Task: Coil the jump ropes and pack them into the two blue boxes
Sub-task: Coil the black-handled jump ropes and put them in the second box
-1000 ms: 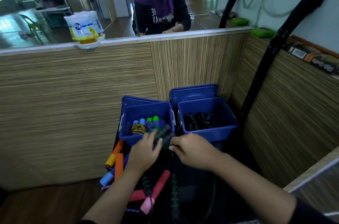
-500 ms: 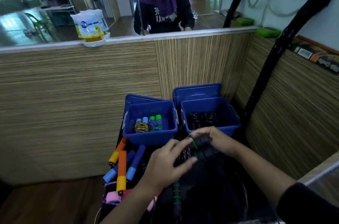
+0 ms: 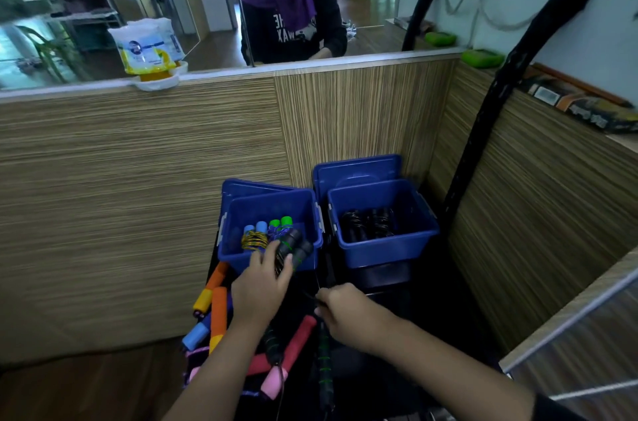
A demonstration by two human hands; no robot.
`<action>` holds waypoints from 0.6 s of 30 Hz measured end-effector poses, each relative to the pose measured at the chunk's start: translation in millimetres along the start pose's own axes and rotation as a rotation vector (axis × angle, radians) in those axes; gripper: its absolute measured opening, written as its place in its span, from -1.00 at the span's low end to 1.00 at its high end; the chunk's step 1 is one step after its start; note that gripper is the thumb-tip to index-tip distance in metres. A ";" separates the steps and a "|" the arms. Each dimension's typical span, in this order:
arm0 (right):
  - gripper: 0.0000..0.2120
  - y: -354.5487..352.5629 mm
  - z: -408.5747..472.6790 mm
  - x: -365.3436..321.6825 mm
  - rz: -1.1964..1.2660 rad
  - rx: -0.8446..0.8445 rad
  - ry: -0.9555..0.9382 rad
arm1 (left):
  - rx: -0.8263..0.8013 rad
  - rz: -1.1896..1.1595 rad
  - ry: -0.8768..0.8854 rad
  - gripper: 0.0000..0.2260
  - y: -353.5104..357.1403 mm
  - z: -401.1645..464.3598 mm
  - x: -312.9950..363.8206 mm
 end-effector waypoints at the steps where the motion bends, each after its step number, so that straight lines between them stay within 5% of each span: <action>1: -0.80 -5.7 -0.3 -2.6 -0.084 -0.003 -0.021 | -0.039 0.047 0.059 -0.47 10.3 -6.0 1.6; 6: -0.76 -40.1 -4.1 6.6 -0.379 0.079 -0.162 | -0.269 -0.029 0.350 -0.65 44.8 -46.5 30.0; 9: -0.78 -45.4 -1.4 31.6 -0.281 0.074 -0.167 | -0.392 -0.268 0.294 -0.61 36.3 -62.7 46.8; 11: -0.80 -43.4 2.5 50.1 -0.080 0.046 -0.130 | -0.378 -0.380 0.246 -0.51 22.5 -62.7 53.0; 15: -0.85 -48.1 3.6 55.4 0.574 -0.111 -0.105 | -0.440 -0.411 0.440 -0.54 1.6 -71.2 87.9; 18: -0.90 -42.1 1.2 54.9 0.797 -0.232 -0.083 | -0.437 -0.405 0.499 -0.47 -7.6 -75.4 100.0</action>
Point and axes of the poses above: each hand's wrist, its own z-axis towards the middle knuckle, its own y-axis out of the palm, x = y × z, the point moved 9 cm from there along z, towards the middle knuckle, and after that the axes turned 13 degrees about -z, right-handed, at the moved point
